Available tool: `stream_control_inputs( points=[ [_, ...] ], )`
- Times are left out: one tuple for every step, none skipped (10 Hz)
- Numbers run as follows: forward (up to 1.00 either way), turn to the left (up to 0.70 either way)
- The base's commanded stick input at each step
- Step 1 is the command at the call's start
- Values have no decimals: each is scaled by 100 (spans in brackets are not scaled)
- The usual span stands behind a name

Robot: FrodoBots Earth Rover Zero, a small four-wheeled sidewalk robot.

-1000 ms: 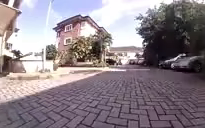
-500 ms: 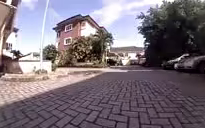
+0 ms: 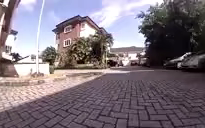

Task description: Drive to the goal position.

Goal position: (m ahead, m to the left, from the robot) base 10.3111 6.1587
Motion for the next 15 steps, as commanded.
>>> stream_control_inputs(
  points=[
    [69, 19],
    [69, 35],
    [69, 35],
    [69, 35],
    [69, 35],
    [69, 35],
    [69, 5],
    [69, 3],
    [69, 3],
    [69, 3],
    [69, 3],
    [69, 3],
    [69, 3],
    [69, 3],
    [69, 3]
  ],
)
